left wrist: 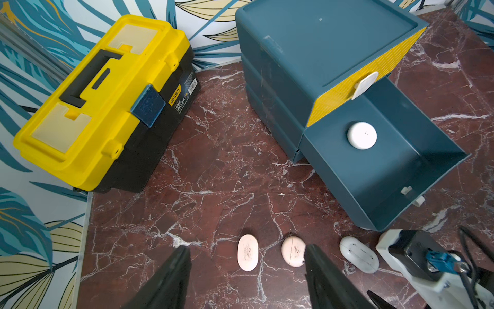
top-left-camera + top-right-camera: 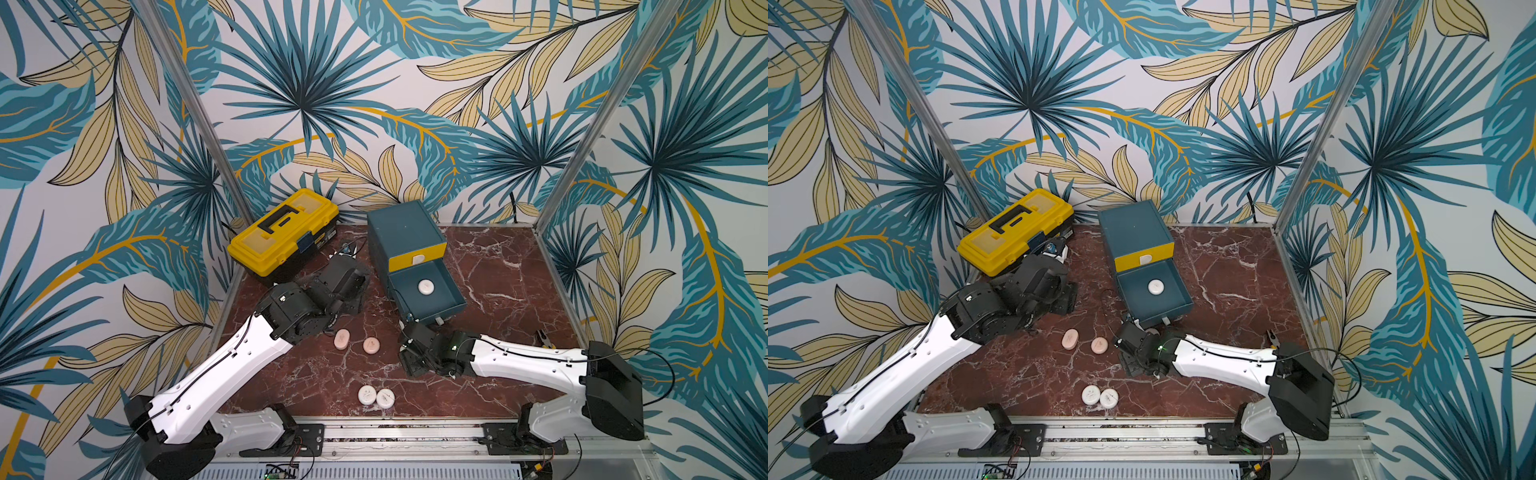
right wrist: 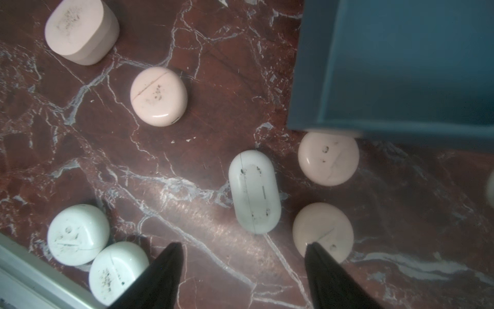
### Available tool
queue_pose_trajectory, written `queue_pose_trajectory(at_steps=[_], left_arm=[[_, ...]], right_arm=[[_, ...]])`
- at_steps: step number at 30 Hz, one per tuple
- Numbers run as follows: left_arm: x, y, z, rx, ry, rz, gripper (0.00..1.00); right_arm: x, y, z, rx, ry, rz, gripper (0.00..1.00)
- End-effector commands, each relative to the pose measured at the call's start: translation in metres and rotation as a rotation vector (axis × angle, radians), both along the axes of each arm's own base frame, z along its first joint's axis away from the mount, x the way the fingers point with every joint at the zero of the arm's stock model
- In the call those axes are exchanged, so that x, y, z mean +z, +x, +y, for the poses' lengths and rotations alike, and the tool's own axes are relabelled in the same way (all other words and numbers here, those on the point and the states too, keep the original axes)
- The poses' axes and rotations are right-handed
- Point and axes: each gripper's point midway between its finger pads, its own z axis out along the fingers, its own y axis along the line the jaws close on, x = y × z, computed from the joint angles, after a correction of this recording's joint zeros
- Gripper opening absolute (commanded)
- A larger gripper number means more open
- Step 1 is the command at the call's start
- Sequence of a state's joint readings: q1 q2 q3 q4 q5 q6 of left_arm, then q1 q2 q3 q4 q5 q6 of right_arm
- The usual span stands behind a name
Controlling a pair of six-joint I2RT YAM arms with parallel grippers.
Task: Put the bluetooth earphones in the drawer according to color
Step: Pick up the Bluetooth earphone from the center of the board.
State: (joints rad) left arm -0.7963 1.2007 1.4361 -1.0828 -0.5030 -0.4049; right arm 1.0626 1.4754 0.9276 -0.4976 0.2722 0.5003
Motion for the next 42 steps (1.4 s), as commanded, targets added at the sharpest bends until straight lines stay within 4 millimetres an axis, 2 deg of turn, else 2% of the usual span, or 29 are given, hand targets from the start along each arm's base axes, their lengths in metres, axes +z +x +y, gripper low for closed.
queue_pose_trajectory(at_steps=[1,7,17,25,36,42], left_arm=[[-0.006,-0.005,0.012,0.032,0.016,0.007,0.72],[-0.006,-0.008,0.016,0.037,0.02,0.01,0.72],[-0.007,-0.01,0.02,0.043,0.031,0.017,0.72],[-0.008,-0.01,0.02,0.045,0.03,0.021,0.72],[-0.009,-0.012,0.02,0.043,0.031,0.023,0.72],[-0.008,-0.012,0.021,0.045,0.031,0.019,0.72]], right_arm=[[-0.006,0.009,0.006,0.011,-0.011,-0.057,0.78],[-0.028,0.013,0.009,0.001,-0.011,-0.073,0.79],[-0.049,0.011,-0.001,-0.025,-0.022,-0.083,0.78],[-0.05,0.014,0.005,-0.015,-0.009,-0.093,0.69],[-0.062,0.011,-0.005,-0.046,-0.072,-0.058,0.72],[-0.068,0.01,-0.003,-0.036,-0.083,-0.04,0.64]])
